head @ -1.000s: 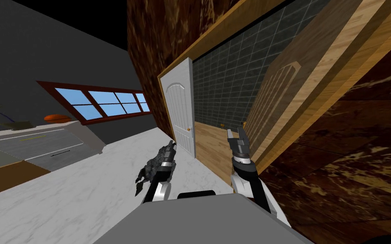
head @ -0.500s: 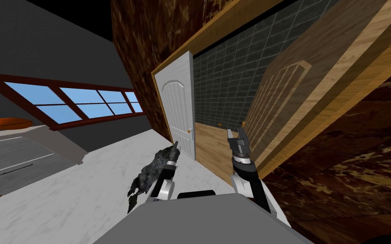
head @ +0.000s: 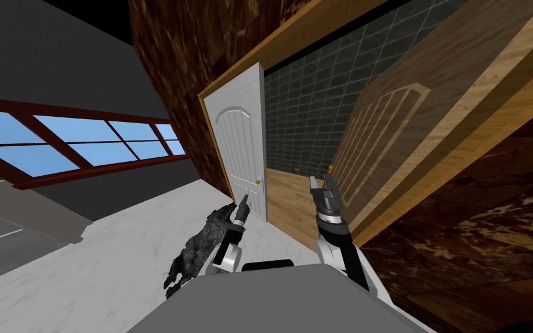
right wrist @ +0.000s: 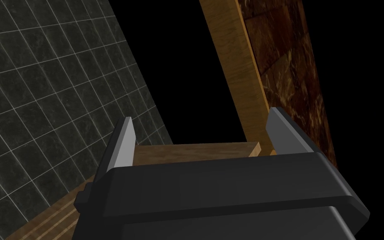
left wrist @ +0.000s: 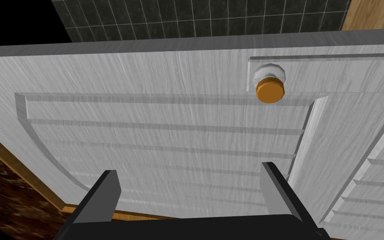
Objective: Push the door open
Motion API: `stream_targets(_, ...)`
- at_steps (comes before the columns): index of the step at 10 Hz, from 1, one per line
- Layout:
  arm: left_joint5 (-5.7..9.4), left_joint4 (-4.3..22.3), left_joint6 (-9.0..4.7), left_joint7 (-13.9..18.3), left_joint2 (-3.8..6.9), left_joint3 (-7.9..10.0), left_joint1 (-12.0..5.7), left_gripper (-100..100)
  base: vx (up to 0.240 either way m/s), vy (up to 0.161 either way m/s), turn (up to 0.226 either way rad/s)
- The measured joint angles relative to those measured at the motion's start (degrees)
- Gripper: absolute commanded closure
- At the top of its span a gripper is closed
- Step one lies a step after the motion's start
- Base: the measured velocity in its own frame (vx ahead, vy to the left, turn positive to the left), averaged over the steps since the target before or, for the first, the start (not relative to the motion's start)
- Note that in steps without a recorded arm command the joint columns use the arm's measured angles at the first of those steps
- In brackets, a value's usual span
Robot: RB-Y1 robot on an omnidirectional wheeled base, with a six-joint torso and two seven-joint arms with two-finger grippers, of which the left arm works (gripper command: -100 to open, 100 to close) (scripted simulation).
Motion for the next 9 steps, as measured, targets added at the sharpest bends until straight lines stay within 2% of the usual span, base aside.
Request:
stream_targets(3,-0.27,4.21,0.12,0.68,0.27,-1.65,-2.22,-100,0.107,0.118,-0.151)
stream_targets(6,-0.37,6.66,1.17,1.55,0.98,-3.06,-3.95,-100,0.118,0.140,-0.097)
stream_targets(7,-0.48,7.32,1.36,1.64,0.90,-3.46,-4.33,-100,0.077,0.110,-0.123)
stream_targets(9,-0.57,10.25,1.53,2.12,0.99,-4.32,-6.21,-100,0.101,0.144,-0.135)
